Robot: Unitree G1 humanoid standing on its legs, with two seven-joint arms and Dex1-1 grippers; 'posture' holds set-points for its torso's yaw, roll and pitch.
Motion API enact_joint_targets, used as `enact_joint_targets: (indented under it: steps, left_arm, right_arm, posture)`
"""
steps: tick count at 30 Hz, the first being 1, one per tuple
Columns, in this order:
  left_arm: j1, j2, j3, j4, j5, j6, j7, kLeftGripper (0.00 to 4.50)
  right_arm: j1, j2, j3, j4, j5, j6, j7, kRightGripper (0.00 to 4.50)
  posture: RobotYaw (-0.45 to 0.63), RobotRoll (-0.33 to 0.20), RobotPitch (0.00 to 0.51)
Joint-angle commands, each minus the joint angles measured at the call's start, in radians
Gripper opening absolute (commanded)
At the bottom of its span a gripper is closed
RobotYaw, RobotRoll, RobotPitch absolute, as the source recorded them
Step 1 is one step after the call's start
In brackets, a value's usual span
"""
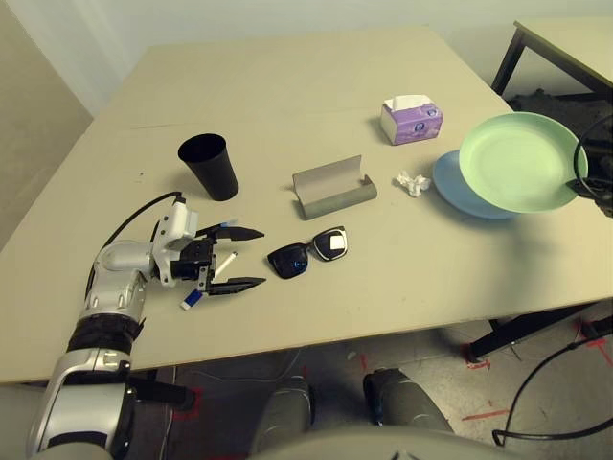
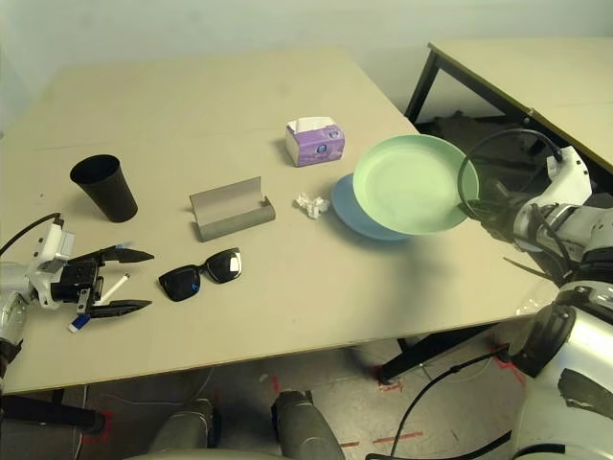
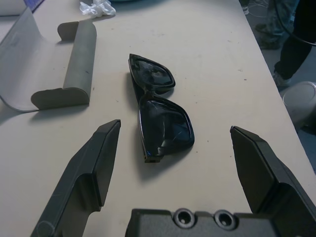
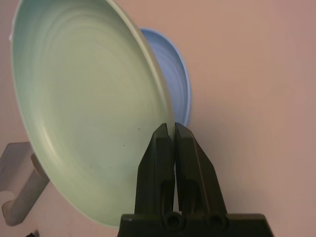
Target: Organize and tidy the items on the table.
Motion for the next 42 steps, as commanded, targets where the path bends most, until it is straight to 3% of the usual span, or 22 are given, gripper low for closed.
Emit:
enact_joint_targets:
  steps: [1,13,24,36,42]
  left_arm:
    - [0.006,0.020,0.020,0.000,-0.004,0.011,0.003,4.50]
    - [0.019,0.018,0.006,-0.049,-0.006,0.056,0.001,4.50]
    - [0.014,0.015,-0.001,-0.055,-0.004,0.074,-0.013,4.50]
    - [0.029,0.016,0.004,-0.070,-0.008,0.082,-0.011,4.50]
    - [0.030,0.025,0.012,-0.075,-0.011,0.084,-0.008,4.50]
  right_arm:
    - [0.002,-0.021,0.013,-0.003,-0.003,0.019,0.025,0.03]
    - [0.098,-0.046,-0.040,-0.146,0.040,0.146,0.040,0.03]
    - [0.176,-0.030,-0.112,-0.283,0.068,0.218,0.028,0.03]
    - [0.125,0.066,-0.387,-0.243,0.130,0.173,-0.118,0.03]
    - [0.153,0.105,-0.375,-0.306,0.157,0.195,-0.124,0.03]
  posture:
    - [-0.06,0.000,0.100]
    - [-0.10,0.000,0.144]
    - [-0.11,0.000,0.153]
    - [-0.11,0.000,0.146]
    - [-0.10,0.000,0.145]
